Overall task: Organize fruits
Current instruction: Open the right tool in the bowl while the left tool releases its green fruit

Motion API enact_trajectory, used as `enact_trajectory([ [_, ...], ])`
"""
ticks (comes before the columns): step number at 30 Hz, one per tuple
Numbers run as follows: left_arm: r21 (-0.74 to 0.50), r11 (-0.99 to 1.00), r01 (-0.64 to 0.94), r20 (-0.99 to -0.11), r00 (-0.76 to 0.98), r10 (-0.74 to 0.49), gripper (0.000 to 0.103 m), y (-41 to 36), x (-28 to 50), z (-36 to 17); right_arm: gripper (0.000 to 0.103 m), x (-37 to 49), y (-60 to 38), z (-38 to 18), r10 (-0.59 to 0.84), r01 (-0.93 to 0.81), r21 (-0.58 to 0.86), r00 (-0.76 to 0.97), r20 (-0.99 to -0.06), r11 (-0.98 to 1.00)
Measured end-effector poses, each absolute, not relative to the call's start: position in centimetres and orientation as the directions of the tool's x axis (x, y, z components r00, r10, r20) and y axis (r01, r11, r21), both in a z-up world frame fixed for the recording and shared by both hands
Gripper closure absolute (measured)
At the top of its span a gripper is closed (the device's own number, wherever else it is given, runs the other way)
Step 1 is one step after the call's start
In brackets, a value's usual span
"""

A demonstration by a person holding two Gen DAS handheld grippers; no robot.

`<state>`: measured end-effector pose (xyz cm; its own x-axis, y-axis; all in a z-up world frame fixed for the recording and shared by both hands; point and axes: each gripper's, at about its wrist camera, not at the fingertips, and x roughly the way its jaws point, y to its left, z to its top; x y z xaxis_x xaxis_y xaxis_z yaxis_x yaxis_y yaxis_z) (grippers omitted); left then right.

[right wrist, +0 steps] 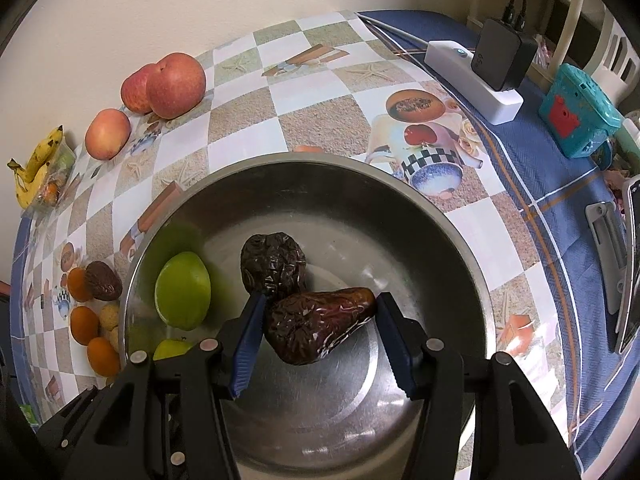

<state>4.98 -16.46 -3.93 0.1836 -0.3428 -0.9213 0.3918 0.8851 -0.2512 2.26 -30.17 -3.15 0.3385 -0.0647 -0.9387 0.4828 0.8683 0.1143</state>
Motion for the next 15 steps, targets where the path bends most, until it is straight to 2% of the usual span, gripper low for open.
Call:
enact_trajectory([
  [8, -0.273, 0.88, 0.388, -0.912, 0.186, -0.365, 0.05, -16.3, 4.9, -3.0, 0.044, 2.3, -30.0, -1.9, -0.076, 0.476, 0.119, 0.37, -0.926, 0.871],
  [15, -0.295, 0.88, 0.371, -0.896, 0.214, -0.39, 0.049, -15.3, 5.2, -1.3, 0.043, 2.1, -29.4, 0.0, -0.094, 0.459, 0.124, 0.424, -0.901, 0.88],
])
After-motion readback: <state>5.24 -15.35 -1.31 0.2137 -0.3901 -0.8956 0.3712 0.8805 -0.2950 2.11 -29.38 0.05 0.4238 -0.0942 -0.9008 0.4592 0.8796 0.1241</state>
